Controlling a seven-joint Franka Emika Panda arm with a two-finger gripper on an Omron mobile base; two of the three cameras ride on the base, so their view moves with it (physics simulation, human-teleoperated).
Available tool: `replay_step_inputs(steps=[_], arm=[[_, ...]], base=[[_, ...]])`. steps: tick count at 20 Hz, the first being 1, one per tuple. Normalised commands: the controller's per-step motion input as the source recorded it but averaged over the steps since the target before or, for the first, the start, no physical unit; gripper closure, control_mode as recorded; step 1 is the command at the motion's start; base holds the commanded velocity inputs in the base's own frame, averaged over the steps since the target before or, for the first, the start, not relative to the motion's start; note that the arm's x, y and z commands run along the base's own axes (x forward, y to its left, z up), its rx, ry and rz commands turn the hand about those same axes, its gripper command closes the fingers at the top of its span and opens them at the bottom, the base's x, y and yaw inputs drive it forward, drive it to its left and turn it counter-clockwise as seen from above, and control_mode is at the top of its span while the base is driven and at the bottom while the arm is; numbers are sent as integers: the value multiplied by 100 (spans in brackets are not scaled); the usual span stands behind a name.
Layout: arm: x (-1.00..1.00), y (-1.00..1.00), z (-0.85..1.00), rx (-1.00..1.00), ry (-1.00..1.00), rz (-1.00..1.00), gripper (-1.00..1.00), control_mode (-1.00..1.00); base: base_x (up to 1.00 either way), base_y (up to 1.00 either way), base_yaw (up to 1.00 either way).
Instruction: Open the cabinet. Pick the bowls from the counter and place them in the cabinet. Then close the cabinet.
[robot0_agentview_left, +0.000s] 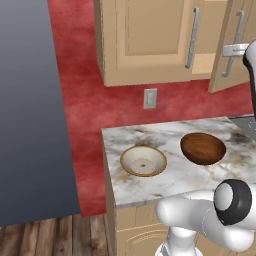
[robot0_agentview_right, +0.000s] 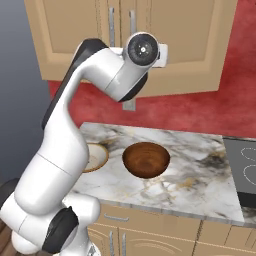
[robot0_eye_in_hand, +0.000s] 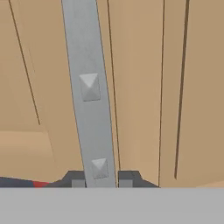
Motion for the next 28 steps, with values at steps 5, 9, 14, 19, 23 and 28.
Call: replay_step_inputs(steps=[5,9,14,19,23,28], arm=[[-39,-44,0,0,0,5,100,-100],[-35,-47,0,0,0,6,100,-100],[-29,-45,0,0,0,5,100,-100],[-32,-59,0,0,0,3,100,-100],[-29,-60,-2,0,0,4,100,-100],[-12,-47,-12,0,-2,10,100,-100]], base=[[0,0,0],[0,0,0],[0,0,0],[0,0,0],[0,0,0],[0,0,0]])
